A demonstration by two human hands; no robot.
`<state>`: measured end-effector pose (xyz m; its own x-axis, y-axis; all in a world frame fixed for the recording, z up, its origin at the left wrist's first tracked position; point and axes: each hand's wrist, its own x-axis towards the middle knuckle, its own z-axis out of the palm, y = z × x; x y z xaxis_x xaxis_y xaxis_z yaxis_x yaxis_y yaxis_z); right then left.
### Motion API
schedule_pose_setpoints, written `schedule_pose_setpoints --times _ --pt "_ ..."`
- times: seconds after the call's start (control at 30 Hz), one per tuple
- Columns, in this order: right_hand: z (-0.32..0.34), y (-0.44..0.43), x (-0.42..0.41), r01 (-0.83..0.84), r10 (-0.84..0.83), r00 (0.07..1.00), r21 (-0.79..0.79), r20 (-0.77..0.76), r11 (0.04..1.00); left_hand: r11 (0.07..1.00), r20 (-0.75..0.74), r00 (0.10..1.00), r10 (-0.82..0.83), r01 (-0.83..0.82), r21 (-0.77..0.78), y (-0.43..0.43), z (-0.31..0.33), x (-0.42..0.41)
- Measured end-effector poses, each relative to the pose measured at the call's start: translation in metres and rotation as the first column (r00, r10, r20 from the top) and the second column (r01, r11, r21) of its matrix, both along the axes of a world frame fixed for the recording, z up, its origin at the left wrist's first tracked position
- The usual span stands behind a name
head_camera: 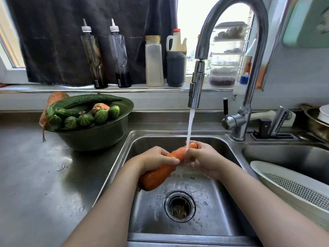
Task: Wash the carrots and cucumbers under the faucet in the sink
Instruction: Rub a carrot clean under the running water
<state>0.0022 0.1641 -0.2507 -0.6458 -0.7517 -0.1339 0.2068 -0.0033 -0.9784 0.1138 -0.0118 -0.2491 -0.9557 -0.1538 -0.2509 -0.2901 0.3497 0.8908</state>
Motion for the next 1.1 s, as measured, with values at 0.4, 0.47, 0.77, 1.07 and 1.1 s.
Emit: schedule_pose_setpoints --times 0.4,0.47,0.77,1.07,1.1 --pt "0.0008 0.0027 -0.0022 0.03 -0.03 0.998 -0.008 -0.046 1.0 0.998 -0.024 1.0 0.005 -0.007 -0.062 0.0029 0.0033 -0.0006" --pt "0.002 0.0034 -0.0034 0.017 -0.017 1.0 -0.017 -0.025 1.0 0.997 -0.03 0.999 0.01 -0.013 -0.081 0.002 0.0033 -0.0004" --pt "0.0044 0.0032 -0.0004 0.047 -0.047 0.999 -0.026 -0.027 0.999 0.987 -0.072 0.997 0.016 -0.027 -0.159 0.0026 0.0033 -0.0027" --pt "0.0067 0.0058 -0.0008 0.006 -0.008 0.999 -0.049 -0.044 0.999 0.988 -0.083 0.996 0.011 -0.024 -0.156 0.0042 0.0043 -0.0012" --pt "0.0066 0.0056 -0.0016 0.009 -0.011 0.999 -0.044 -0.036 0.999 0.987 -0.085 0.996 0.014 -0.027 -0.157 0.0037 0.0044 -0.0013"
